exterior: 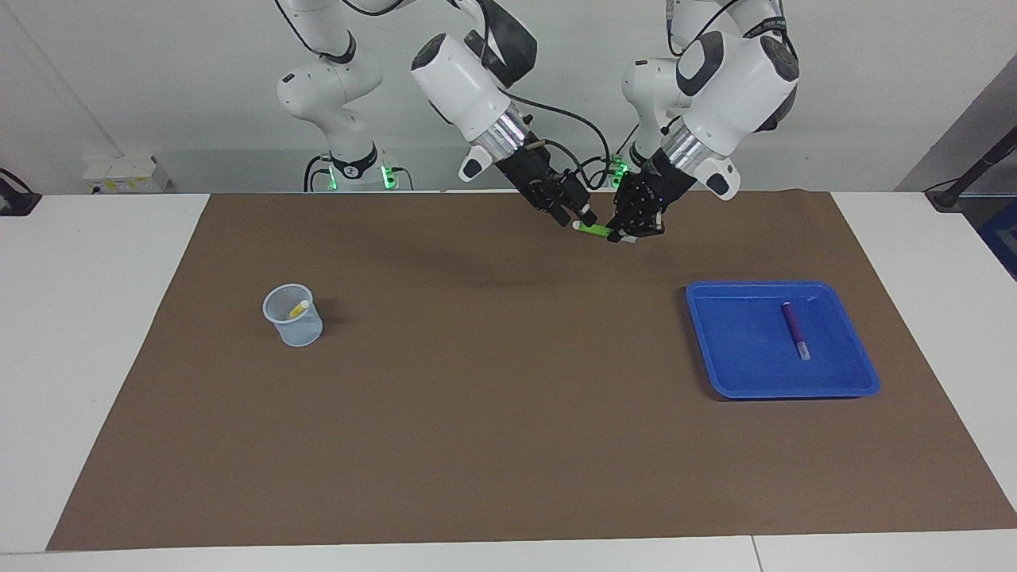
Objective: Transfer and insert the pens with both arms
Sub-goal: 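Grasp the green pen's free end with the right gripper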
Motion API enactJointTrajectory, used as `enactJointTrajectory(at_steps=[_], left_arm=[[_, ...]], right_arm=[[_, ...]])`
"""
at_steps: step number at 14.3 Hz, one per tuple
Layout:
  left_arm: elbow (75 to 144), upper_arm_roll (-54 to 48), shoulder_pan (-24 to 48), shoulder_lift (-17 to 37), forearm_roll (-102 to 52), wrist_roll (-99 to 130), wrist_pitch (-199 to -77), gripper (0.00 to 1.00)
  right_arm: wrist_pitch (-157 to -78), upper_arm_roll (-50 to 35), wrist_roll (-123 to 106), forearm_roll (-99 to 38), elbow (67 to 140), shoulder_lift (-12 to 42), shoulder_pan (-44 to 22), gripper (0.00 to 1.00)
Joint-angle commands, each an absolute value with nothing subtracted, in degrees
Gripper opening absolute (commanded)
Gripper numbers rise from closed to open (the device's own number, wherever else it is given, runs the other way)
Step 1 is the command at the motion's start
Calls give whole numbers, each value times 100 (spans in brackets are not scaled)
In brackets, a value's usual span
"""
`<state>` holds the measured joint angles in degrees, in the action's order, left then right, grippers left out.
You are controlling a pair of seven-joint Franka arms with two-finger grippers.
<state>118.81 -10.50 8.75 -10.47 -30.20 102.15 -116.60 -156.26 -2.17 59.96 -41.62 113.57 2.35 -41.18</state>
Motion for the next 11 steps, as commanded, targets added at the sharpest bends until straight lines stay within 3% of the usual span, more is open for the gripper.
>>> enactJointTrajectory(at_steps=[1, 4, 9, 11], left_arm=[[12076, -1002, 896, -1266, -3120, 10292, -11698, 0], [12076, -1002, 896, -1274, -3120, 10301, -11690, 0], [12076, -993, 896, -1283, -3120, 10301, -11646, 0], [12076, -993, 896, -1309, -3120, 10301, -11646, 0]], right_arm=[[-15732, -255, 6117, -4298, 11224, 343, -4175, 64], [-15732, -246, 6038, -4298, 11224, 343, -4157, 54], [-15759, -246, 6003, -4289, 11224, 387, -4087, 53], [-15759, -246, 6003, -4289, 11224, 387, -4087, 47]])
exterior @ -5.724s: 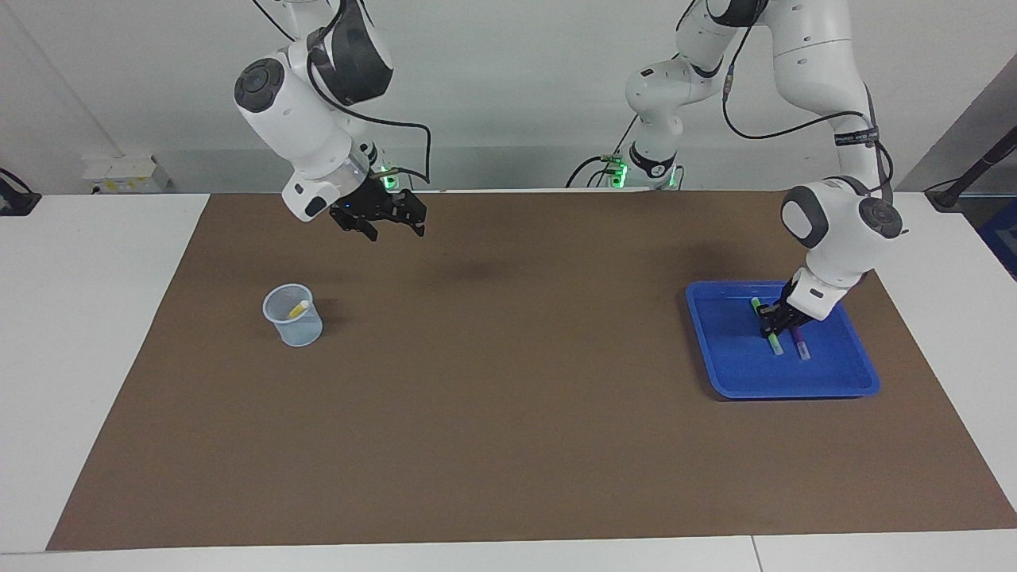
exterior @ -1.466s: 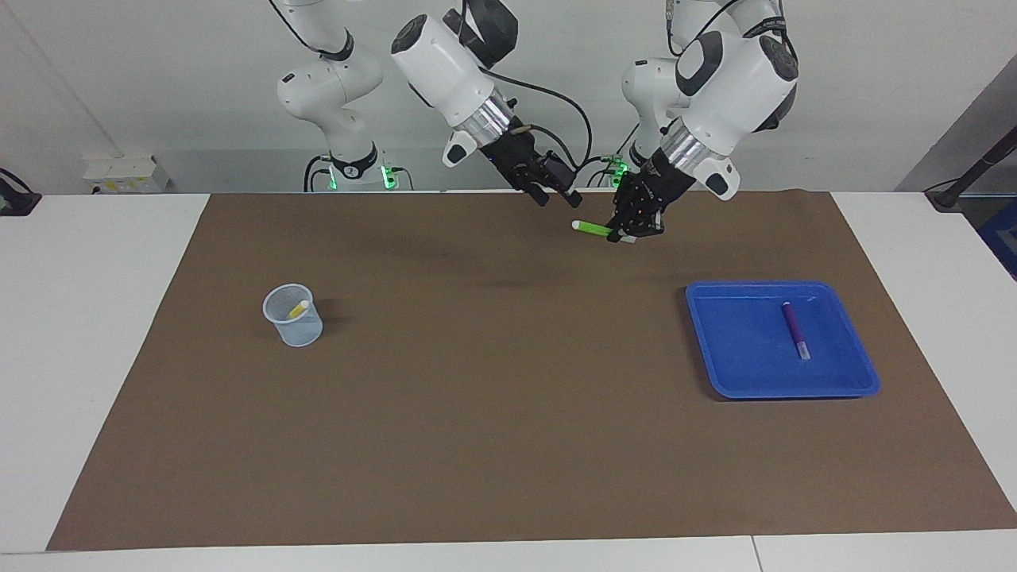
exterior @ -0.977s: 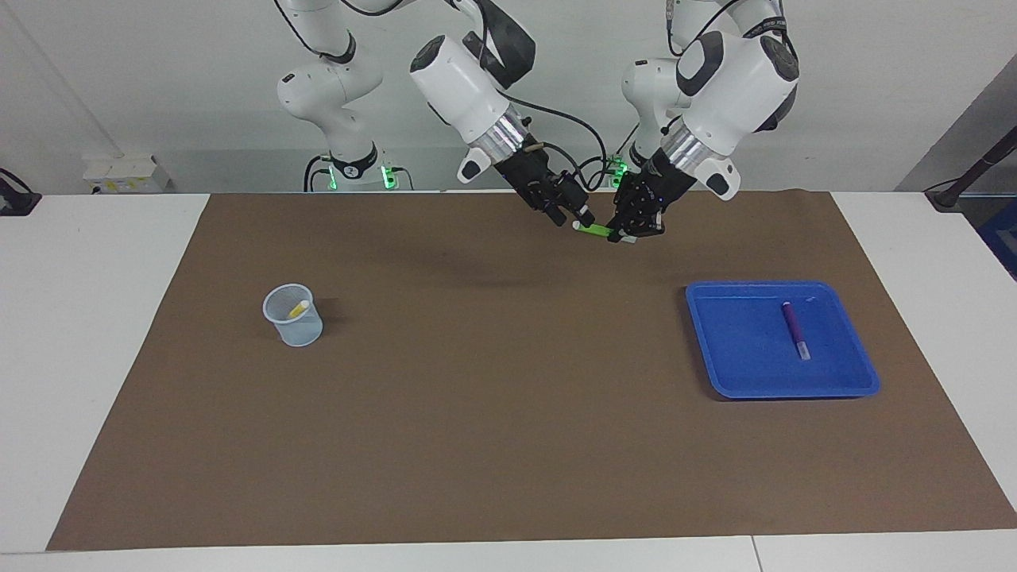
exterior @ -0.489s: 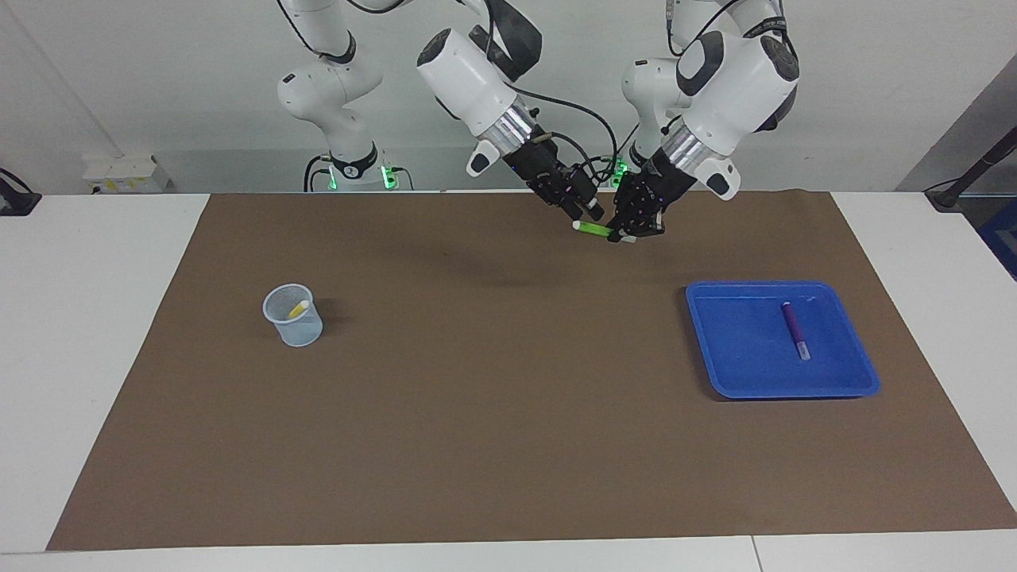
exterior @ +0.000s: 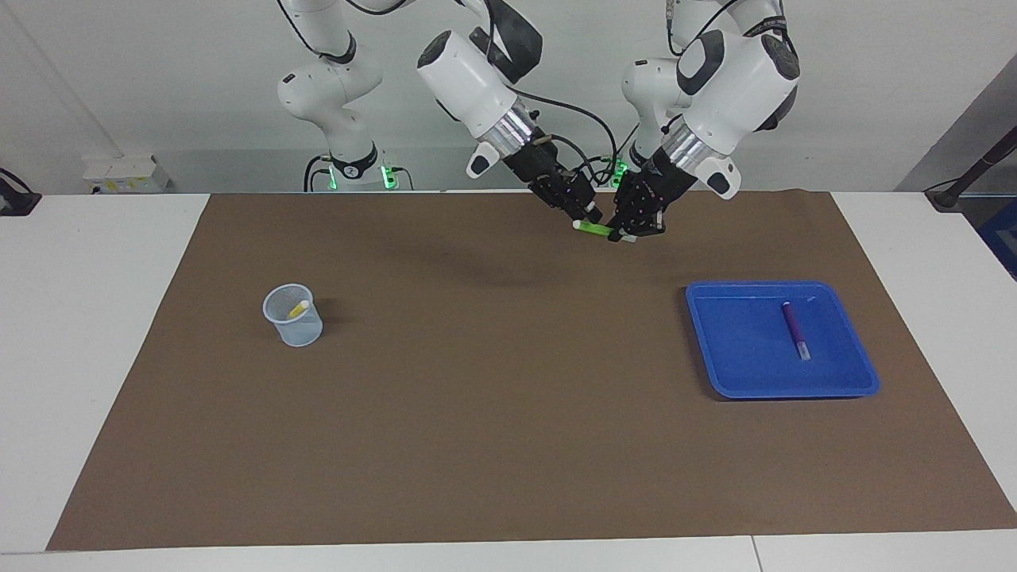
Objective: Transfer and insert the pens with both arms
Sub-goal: 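Grasp the green pen's free end with the right gripper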
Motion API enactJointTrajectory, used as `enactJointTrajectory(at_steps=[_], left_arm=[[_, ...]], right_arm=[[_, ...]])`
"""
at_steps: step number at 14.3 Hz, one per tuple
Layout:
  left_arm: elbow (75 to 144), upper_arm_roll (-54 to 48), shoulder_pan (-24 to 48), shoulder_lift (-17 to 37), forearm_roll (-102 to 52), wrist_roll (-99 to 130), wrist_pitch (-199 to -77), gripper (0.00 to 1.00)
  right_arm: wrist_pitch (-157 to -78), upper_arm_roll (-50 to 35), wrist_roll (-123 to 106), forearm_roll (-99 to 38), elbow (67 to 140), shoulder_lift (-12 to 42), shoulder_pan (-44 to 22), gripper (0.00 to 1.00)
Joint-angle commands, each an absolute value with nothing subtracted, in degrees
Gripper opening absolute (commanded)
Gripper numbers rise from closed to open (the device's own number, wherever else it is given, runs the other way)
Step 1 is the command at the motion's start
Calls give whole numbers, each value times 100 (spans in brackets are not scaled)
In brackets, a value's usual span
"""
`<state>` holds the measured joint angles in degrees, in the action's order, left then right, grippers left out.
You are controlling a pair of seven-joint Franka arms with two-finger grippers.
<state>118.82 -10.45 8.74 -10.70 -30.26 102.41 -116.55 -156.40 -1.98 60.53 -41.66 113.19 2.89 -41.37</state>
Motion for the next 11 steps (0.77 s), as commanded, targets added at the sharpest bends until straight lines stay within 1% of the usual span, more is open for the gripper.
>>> enactJointTrajectory(at_steps=[1, 2, 4, 8, 9, 10, 11], left_arm=[[12076, -993, 888, -1310, -3120, 10301, -11619, 0], [12076, -993, 888, -1310, -3120, 10292, -11602, 0], [12076, -993, 888, -1310, -3120, 10292, -11593, 0], [12076, -993, 888, -1310, -3120, 10292, -11584, 0], [12076, -993, 888, -1310, -3120, 10292, -11584, 0], [12076, -993, 888, -1310, -3120, 10292, -11575, 0], [12076, -993, 888, -1310, -3120, 10292, -11558, 0]], right_arm=[[-15759, -246, 5994, -4289, 11224, 387, -4087, 43], [-15759, -246, 6003, -4289, 11224, 387, -4087, 39], [-15759, -246, 5994, -4289, 11224, 378, -4104, 33], [-15759, -246, 6003, -4289, 11224, 387, -4078, 29], [-15759, -246, 6012, -4298, 11206, 387, -4069, 26], [-15759, -246, 6012, -4307, 11206, 387, -4069, 20], [-15759, -246, 6012, -4307, 11206, 387, -4069, 16]])
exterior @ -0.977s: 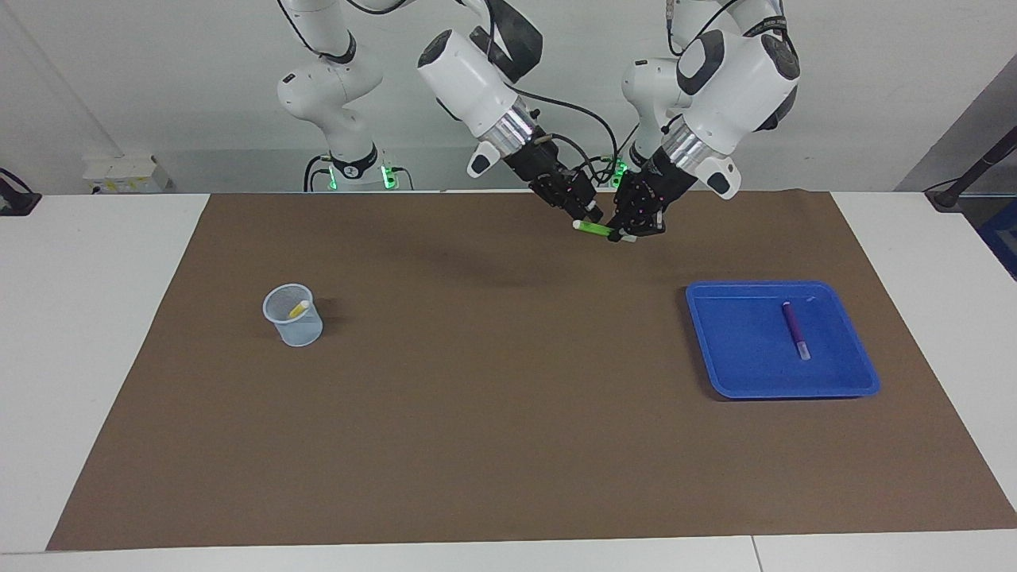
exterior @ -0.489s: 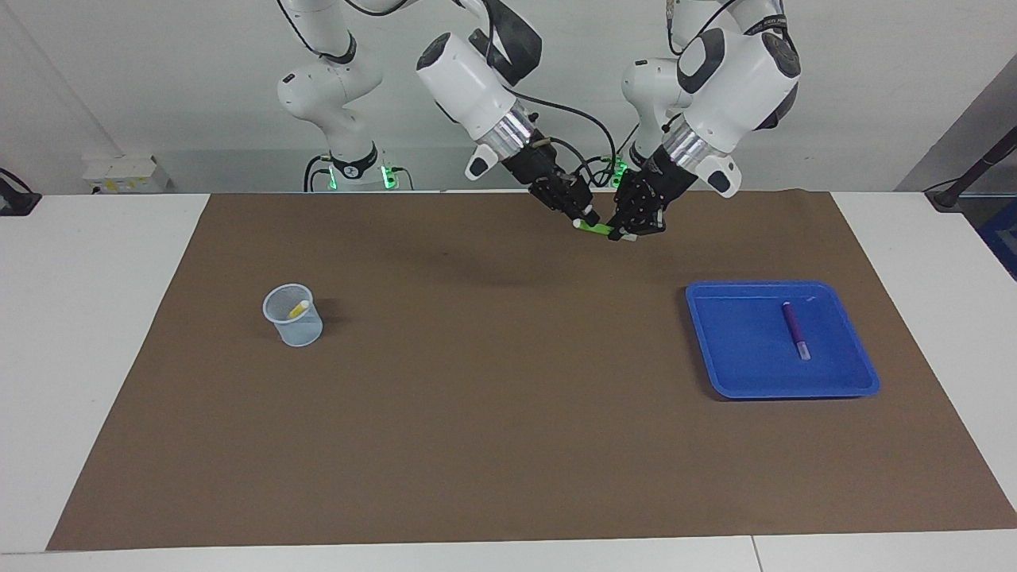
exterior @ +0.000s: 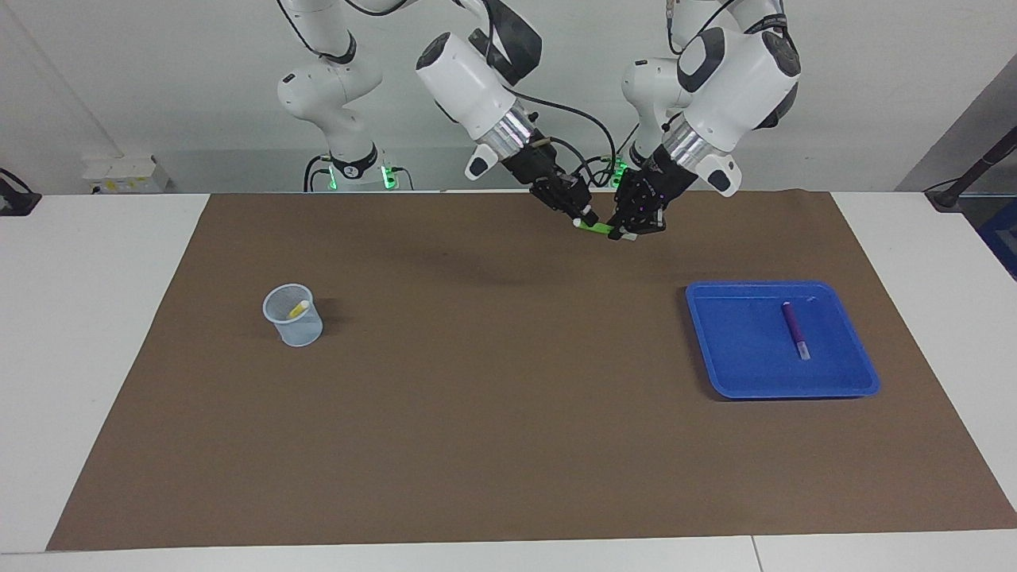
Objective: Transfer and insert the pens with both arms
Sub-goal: 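Grasp the green pen's free end with the right gripper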
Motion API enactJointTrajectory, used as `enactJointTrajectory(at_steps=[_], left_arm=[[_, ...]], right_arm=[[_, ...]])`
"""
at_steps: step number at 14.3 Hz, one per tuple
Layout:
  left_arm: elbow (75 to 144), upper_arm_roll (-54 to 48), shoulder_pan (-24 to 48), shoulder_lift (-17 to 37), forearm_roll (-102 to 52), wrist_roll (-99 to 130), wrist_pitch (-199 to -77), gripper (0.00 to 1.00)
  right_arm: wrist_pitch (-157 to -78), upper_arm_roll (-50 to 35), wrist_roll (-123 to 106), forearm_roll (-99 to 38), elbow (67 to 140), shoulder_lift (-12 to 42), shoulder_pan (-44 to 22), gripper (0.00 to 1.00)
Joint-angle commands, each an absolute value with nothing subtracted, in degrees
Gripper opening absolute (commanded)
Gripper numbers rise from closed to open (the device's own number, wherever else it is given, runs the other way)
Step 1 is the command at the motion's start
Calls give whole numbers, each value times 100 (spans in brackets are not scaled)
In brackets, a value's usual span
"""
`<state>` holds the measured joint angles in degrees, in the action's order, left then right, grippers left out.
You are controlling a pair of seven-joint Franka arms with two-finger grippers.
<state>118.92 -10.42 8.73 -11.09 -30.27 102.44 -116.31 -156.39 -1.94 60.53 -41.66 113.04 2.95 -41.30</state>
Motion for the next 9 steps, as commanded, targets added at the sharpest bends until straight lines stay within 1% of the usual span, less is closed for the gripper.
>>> enactJointTrajectory(at_steps=[1, 4, 5, 9], left_arm=[[12076, -993, 888, -1318, -3120, 10292, -11558, 0], [12076, -976, 888, -1353, -3120, 10292, -11531, 0], [12076, -976, 888, -1354, -3120, 10292, -11523, 0], [12076, -976, 879, -1354, -3120, 10283, -11496, 0]], right_arm=[[-15759, -246, 6012, -4307, 11206, 387, -4069, 15], [-15759, -237, 6021, -4315, 11206, 387, -4069, 14], [-15759, -237, 6038, -4315, 11206, 387, -4069, 1], [-15759, -237, 6029, -4430, 11197, 378, -4069, 0]])
